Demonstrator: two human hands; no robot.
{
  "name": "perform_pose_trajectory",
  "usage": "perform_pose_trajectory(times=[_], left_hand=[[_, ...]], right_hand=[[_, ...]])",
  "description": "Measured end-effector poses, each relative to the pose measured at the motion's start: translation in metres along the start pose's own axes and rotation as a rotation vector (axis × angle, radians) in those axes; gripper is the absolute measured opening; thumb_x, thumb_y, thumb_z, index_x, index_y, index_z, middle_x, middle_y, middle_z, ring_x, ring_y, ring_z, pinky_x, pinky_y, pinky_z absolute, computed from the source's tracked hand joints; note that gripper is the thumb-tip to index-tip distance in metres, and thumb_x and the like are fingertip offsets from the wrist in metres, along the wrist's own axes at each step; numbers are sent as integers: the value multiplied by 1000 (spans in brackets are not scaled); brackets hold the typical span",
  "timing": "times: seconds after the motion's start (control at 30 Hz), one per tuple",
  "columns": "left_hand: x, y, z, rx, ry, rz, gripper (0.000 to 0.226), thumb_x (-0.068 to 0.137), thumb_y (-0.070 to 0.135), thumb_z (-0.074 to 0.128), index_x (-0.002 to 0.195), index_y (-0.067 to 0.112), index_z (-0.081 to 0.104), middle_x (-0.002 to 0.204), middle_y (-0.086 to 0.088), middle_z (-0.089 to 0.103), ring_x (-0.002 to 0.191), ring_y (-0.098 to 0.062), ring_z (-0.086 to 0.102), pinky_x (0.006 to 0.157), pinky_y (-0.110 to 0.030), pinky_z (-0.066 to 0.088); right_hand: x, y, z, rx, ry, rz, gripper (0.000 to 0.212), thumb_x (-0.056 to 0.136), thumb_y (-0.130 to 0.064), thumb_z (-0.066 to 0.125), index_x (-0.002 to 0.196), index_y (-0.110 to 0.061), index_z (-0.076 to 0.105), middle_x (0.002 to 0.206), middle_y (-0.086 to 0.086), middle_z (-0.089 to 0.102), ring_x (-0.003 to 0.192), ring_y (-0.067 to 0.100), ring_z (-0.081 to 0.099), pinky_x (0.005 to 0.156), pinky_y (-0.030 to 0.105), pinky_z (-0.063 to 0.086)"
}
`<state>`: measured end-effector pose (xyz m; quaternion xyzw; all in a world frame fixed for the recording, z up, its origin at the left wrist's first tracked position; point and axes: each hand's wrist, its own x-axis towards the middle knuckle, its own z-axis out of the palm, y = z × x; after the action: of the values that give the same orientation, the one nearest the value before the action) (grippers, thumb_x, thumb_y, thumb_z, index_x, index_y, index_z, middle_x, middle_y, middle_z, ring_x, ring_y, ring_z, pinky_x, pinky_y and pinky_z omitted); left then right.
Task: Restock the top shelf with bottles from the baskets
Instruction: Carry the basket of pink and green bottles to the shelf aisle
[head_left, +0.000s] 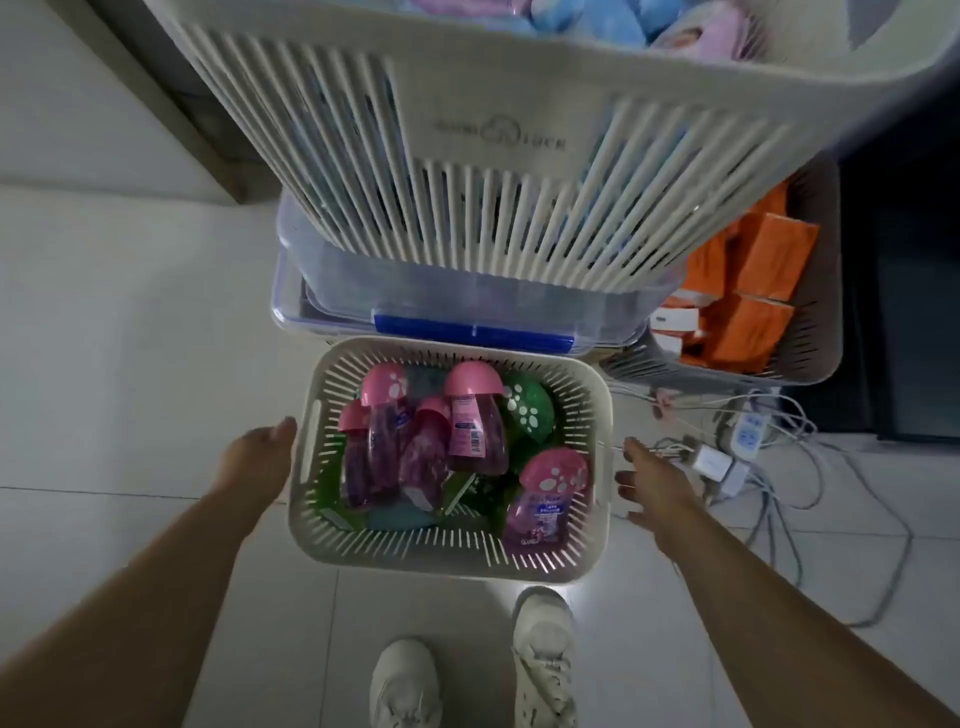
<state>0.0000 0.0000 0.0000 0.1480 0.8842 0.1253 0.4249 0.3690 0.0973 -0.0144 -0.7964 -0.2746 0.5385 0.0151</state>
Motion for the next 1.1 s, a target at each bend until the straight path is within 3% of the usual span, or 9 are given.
perform_pose_trajectory(times=[0.07, 0.17, 0.3, 0.43, 0.57, 0.73, 1.1], left_hand=[[14, -2, 5, -148, -39, -63, 50, 92, 47, 40, 82, 3, 61, 90, -20, 67, 87, -37, 63, 95, -52, 48], [26, -2, 10, -295, -91, -144, 52, 94, 50, 43, 77, 5, 63, 81, -15, 63, 74, -29, 57, 90, -46, 49], [27, 0, 21, -435, -130, -110, 52, 99, 47, 39, 89, 4, 65, 81, -10, 64, 65, -22, 57, 56, -29, 53], [32, -3, 28, -521, -186, -77, 41, 97, 50, 41, 88, 14, 58, 58, 3, 48, 43, -10, 41, 36, -14, 35], [34, -6, 25, -541, -204, -122, 40, 95, 54, 42, 76, 19, 50, 41, 12, 37, 32, -5, 29, 40, -18, 26], [10, -8, 26, -549, -187, -149, 39, 95, 51, 45, 76, 18, 52, 40, 11, 42, 31, -5, 33, 49, -26, 24], [-126, 27, -31, -501, -241, -196, 40, 98, 49, 41, 73, 18, 49, 36, 10, 41, 27, -5, 32, 48, -27, 22]], right_hand=[[12, 2, 3, 202, -72, 55, 42, 95, -50, 46, 106, -14, 64, 100, 9, 70, 98, 29, 65, 94, 46, 49], [24, 1, 9, 307, -155, 75, 43, 95, -51, 47, 99, -14, 68, 85, 8, 72, 82, 24, 66, 81, 39, 51], [38, 2, 17, 502, -232, 102, 40, 94, -48, 52, 92, -12, 69, 62, 3, 61, 56, 16, 56, 61, 30, 49], [45, 9, 21, 631, -319, 68, 39, 94, -50, 50, 85, -16, 65, 56, -5, 44, 46, 9, 34, 43, 22, 28], [40, 7, 25, 626, -291, 55, 38, 94, -50, 48, 78, -18, 61, 52, -7, 37, 43, 8, 27, 42, 22, 21], [27, 10, 17, 587, -251, 89, 39, 93, -53, 49, 75, -20, 60, 52, -7, 36, 42, 8, 26, 43, 22, 21], [-103, 25, -75, 604, -198, 118, 39, 94, -52, 47, 75, -20, 59, 46, -8, 36, 36, 8, 25, 37, 22, 22]])
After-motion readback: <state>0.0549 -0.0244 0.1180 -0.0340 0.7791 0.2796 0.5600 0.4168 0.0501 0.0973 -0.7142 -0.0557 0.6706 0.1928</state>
